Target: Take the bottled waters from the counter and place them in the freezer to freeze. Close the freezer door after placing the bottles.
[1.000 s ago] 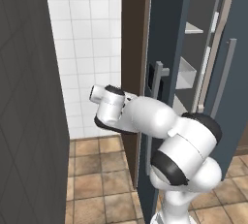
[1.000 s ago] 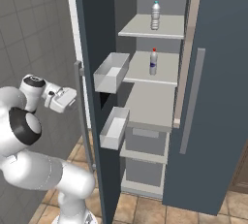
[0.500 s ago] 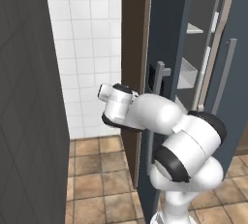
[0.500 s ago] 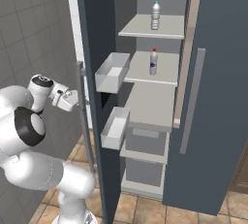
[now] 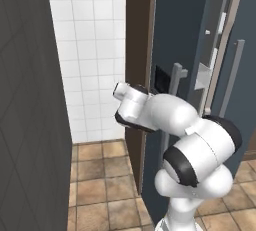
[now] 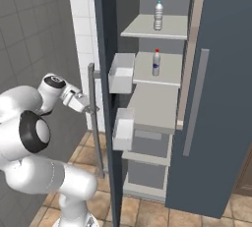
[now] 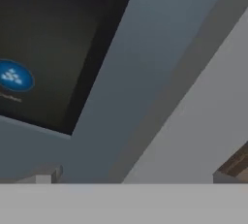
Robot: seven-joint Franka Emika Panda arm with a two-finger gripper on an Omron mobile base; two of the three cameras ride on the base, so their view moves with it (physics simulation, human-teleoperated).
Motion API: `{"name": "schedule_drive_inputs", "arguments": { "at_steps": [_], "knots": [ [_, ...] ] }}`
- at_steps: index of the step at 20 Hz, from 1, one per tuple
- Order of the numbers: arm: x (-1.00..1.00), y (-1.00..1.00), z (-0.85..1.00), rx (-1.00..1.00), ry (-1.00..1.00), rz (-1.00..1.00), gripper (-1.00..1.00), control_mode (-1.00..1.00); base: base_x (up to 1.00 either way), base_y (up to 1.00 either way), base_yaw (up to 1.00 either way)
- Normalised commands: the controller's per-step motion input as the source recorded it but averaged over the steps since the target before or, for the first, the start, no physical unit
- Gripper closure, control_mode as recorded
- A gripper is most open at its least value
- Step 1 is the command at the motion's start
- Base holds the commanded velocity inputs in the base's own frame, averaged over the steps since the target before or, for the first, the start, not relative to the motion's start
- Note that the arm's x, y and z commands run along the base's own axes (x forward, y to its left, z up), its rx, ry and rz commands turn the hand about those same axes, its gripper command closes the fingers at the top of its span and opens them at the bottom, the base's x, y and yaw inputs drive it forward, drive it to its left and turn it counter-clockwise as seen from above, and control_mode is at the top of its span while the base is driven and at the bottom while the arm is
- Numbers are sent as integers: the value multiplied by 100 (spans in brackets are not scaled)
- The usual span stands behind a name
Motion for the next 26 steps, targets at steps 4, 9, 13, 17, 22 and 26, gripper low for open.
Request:
{"name": "schedule_drive_inputs", "arguments": {
  "at_steps": [4, 9, 13, 17, 22, 26],
  "knots": [
    [0, -77, 22, 29, 4, 16, -100, -100, 0, 0, 0],
    [0, -78, 1, 32, 1, 18, -100, -100, 0, 0, 0],
    [14, -67, 0, 16, 0, 17, -100, -100, 0, 0, 0],
    [15, -22, 0, 1, 0, 14, -100, -100, 0, 0, 0],
    [20, -12, 0, 0, 0, 11, -100, -100, 0, 0, 0],
    [22, -39, 0, 4, -1, 6, -100, -100, 0, 0, 0]
  ]
}}
